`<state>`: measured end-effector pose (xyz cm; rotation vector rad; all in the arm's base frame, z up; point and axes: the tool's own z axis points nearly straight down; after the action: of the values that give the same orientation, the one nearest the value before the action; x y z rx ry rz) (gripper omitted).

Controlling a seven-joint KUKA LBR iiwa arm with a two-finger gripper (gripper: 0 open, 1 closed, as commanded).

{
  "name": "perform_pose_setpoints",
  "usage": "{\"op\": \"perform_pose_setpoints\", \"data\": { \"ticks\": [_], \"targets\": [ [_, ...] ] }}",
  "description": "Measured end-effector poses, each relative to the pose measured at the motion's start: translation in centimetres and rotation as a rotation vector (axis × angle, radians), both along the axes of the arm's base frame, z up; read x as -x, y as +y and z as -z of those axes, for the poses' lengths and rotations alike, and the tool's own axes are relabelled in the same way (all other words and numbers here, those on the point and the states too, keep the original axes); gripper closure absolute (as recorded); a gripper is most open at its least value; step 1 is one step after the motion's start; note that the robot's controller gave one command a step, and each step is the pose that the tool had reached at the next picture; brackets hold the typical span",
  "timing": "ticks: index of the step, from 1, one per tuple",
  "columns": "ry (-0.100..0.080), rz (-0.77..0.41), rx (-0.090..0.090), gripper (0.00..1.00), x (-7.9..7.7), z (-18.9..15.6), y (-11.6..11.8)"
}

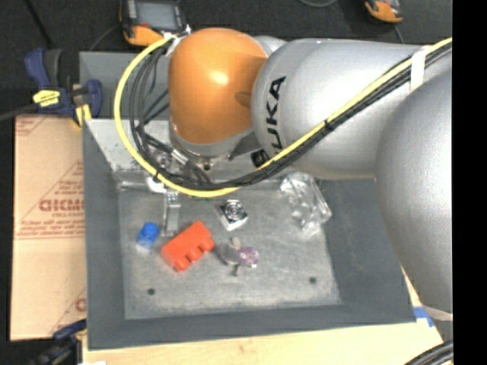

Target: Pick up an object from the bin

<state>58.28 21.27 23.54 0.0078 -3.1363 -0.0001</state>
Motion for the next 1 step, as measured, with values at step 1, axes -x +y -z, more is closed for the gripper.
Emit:
{"op": "perform_pose_setpoints", "data": {
  "ticks": [1],
  "targets": [
    [-0.001, 0.144, 0.002, 0.00, 0.92, 16.74, -3.30]
  ]
}}
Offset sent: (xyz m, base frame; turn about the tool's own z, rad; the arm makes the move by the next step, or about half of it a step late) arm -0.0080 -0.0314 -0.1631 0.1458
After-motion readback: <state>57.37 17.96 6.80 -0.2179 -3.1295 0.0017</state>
